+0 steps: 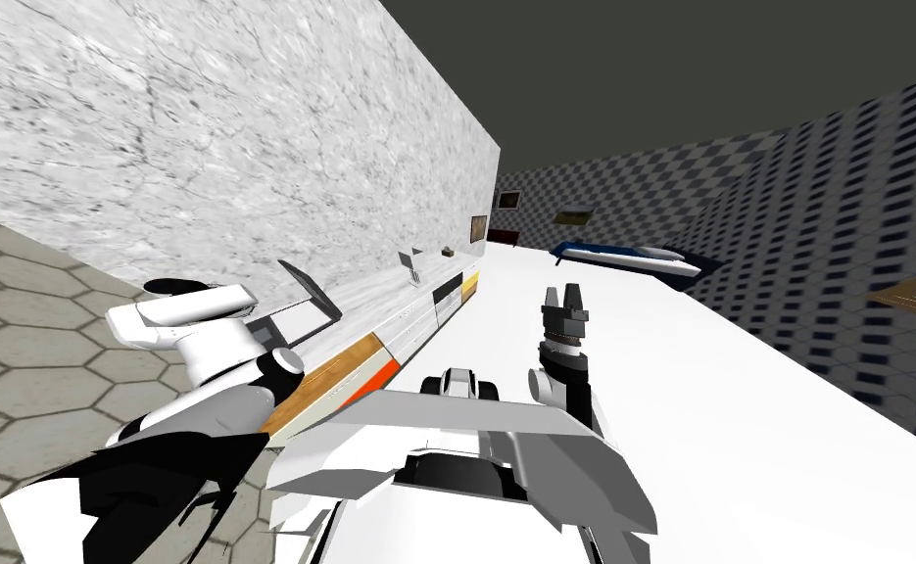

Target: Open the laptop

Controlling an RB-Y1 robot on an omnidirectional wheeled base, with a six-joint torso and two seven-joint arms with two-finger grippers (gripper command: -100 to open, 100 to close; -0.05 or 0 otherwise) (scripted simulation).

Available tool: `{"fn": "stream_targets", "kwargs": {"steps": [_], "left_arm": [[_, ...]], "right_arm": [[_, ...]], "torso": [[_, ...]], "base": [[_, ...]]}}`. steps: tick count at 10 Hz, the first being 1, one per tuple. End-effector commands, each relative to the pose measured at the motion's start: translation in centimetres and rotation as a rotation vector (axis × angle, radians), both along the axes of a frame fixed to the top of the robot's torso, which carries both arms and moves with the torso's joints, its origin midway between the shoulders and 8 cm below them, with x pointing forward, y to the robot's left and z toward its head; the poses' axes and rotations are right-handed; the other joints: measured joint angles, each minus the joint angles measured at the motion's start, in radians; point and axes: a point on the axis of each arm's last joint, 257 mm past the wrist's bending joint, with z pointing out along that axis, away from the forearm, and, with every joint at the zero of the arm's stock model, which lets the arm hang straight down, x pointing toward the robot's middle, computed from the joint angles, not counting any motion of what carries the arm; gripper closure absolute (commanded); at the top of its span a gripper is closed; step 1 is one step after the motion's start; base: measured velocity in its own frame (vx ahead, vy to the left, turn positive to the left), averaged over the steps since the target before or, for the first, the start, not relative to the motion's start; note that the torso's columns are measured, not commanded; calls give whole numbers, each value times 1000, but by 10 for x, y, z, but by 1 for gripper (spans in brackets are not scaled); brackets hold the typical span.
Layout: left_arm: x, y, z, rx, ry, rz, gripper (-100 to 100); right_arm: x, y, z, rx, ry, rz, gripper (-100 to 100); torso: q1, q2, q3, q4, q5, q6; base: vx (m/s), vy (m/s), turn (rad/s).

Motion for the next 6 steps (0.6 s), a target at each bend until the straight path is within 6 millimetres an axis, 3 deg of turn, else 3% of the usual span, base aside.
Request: {"fn": "stream_targets", "kwargs": {"steps": [1,6], "left_arm": [[-15,8,1,34,85,20,-100],[-44,21,7,99,245,61,-100]], "right_arm": [[0,0,0,0,0,0,0],[0,0,0,0,0,0,0]], "torso": [[2,3,2,1,1,0],[3,5,3,1,1,0]], "base": [[200,-55,12],[188,-70,13]]}}
